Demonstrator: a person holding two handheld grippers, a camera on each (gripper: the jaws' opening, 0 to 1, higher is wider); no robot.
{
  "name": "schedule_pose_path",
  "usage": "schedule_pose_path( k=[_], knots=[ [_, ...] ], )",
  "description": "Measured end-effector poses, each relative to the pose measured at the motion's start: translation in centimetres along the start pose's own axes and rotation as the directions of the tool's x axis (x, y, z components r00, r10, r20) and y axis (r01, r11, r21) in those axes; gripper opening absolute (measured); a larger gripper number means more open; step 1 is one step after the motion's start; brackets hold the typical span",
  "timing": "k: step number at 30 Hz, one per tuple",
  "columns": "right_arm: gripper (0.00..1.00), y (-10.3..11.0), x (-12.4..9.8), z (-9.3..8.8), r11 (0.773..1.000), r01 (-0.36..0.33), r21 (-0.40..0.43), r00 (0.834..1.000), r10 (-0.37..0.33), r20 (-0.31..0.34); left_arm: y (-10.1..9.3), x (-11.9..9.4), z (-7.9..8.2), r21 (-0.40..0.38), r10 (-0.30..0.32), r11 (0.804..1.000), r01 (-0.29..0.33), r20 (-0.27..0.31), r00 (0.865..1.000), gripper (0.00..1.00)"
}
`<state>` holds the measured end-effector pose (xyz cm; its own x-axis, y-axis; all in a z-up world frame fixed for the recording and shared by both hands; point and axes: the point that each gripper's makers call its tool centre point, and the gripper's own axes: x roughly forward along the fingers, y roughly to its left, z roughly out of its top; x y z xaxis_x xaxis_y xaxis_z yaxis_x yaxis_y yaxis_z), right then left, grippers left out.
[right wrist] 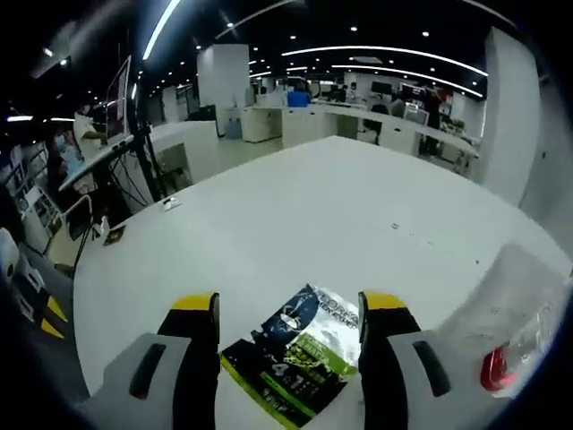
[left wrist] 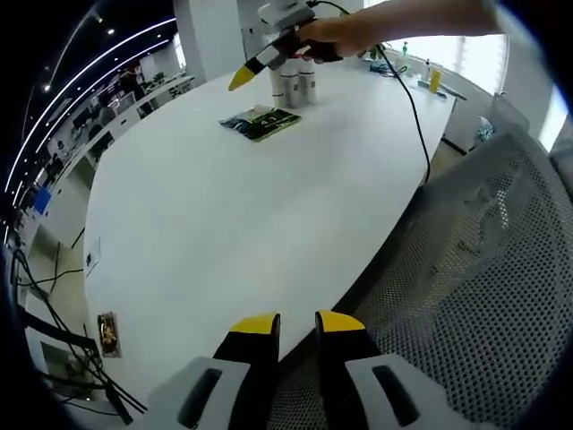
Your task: Arrange the skincare products in the storage area until every visible bottle or jar stands upright without overlapping.
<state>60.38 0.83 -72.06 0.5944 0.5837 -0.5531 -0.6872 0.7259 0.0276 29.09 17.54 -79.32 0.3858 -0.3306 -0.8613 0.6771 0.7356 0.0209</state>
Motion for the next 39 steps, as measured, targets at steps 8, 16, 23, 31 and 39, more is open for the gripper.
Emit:
schedule_pose_path(
  k=[8, 16, 23, 31, 39],
  knots=[
    [0.59, 2.9, 1.6, -0.3, 0.998, -0.055, -0.002, 0.998, 0.055, -0.021, 0.2, -0.2, 0.3, 0.000, 0.012, 1.000, -0.012, 0.016, 1.000, 0.16],
    [0.60, 8.6, 4.7, -0.2, 0.985, -0.171, -0.003, 0.984, 0.171, -0.055, 0.0, -0.4, 0.9, -0.005, 0.006, 1.000, -0.006, 0.049, 0.999, 0.16],
    [0.60, 15.1, 8.8, 1.6, 0.947, -0.310, -0.088, 0.948, 0.300, -0.108, 0.1, -0.5, 1.1, -0.004, 0.010, 1.000, -0.010, 0.060, 0.998, 0.16],
    [0.61, 22.3, 12.5, 3.6, 0.899, -0.428, -0.098, 0.901, 0.415, -0.127, 0.1, -0.5, 1.1, -0.001, 0.006, 1.000, -0.006, 0.064, 0.998, 0.16],
    [0.60, 29.1, 14.8, 3.3, 0.859, -0.509, -0.060, 0.853, 0.493, -0.172, -0.1, -0.5, 1.1, 0.010, -0.004, 1.000, 0.003, 0.062, 0.998, 0.16]
  ],
)
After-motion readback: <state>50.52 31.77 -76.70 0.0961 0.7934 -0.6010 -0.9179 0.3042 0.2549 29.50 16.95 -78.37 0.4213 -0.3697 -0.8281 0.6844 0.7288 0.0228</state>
